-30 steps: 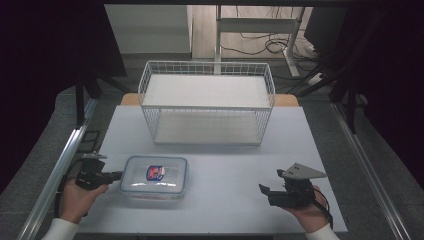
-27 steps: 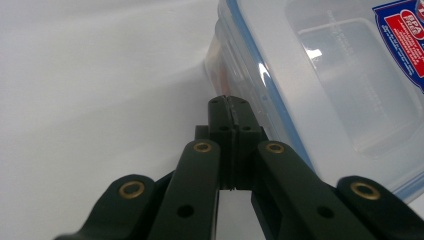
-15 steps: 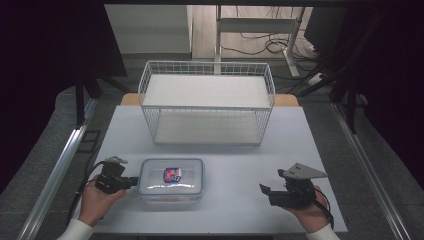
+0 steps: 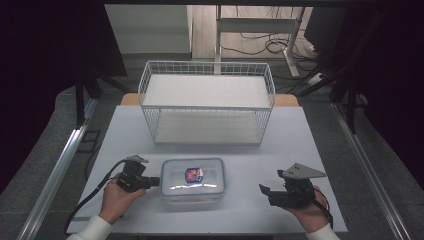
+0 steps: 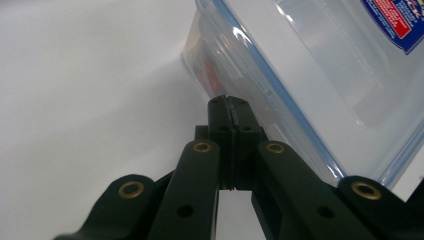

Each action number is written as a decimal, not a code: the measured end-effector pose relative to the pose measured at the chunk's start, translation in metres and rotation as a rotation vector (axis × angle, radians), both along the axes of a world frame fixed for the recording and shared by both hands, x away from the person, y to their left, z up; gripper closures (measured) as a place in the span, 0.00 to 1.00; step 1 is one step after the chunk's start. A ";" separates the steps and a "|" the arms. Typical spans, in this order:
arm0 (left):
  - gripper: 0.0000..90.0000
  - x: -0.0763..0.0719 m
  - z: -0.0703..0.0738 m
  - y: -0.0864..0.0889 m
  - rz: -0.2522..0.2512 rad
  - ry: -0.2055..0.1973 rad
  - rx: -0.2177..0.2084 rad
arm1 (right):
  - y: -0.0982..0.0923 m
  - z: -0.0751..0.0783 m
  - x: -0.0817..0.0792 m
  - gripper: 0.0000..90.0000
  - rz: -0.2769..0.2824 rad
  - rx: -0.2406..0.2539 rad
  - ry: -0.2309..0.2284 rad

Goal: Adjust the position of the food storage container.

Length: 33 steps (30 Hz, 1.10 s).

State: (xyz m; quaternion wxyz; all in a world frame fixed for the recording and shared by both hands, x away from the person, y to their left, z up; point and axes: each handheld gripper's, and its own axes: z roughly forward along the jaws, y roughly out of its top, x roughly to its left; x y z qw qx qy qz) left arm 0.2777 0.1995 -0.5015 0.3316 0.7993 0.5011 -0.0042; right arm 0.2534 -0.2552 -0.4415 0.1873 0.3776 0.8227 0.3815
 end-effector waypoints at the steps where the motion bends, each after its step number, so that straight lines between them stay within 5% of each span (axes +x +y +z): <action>1: 1.00 0.002 0.000 -0.007 -0.002 -0.003 -0.004 | 0.000 0.000 0.000 0.24 0.001 -0.002 0.001; 8: 1.00 0.010 -0.001 -0.028 -0.032 -0.004 -0.001 | 0.001 -0.002 0.000 0.24 0.001 -0.010 0.002; 26: 1.00 0.017 -0.001 -0.043 -0.055 -0.008 -0.009 | 0.002 -0.004 0.001 0.24 0.001 -0.017 0.002; 33: 1.00 0.015 0.014 -0.026 -0.027 -0.097 -0.002 | 0.002 0.000 -0.003 0.26 0.005 0.015 -0.073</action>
